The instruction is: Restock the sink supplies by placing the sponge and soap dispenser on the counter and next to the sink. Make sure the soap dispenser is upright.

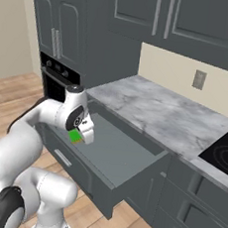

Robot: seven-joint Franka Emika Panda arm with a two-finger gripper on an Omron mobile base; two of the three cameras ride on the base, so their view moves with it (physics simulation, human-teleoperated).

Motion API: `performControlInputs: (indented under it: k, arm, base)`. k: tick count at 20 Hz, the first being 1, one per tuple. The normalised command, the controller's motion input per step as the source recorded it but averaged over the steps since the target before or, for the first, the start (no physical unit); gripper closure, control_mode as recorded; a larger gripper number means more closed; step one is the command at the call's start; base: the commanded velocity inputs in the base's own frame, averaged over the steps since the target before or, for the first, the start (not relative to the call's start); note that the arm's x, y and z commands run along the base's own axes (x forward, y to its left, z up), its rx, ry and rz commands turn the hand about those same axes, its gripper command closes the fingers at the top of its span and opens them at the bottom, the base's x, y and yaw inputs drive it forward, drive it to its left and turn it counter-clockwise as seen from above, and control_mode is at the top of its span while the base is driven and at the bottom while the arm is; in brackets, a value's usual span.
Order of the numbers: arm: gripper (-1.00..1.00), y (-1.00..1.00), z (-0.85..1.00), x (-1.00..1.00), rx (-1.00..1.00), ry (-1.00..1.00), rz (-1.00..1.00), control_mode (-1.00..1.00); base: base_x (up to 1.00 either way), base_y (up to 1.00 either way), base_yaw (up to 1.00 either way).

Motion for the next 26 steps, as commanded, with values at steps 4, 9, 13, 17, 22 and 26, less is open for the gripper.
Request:
performControlInputs:
  k: [4, 9, 13, 17, 22, 26]
  arm:
    - [1.0, 0.0, 0.0, 0.0, 0.0, 0.0, 0.0, -1.0]
    - [1.0, 0.0, 0.24, -0.26, 0.0, 0.0, 0.0, -1.0]
    - [1.0, 0.05, 0.43, -0.48, 0.0, 0.0, 0.02, -1.0]
    - [1.0, 0.21, 0.4, -0.5, -0.01, 0.0, 0.08, -1.0]
    - [1.0, 0.07, 0.05, -0.08, -0.01, 0.0, 0.03, 1.0]
    - [1.0, 0.0, 0.0, 0.0, 0.0, 0.0, 0.0, 1.0]
  base:
    - [0.0, 0.0, 0.0]
    - [0.0, 0.0, 0.0]
    - [0.0, 0.0, 0.0]
    - [0.0, 0.0, 0.0]
    - [-0.34, 0.33, 0.15]
    - [-0.42, 0.53, 0.29]
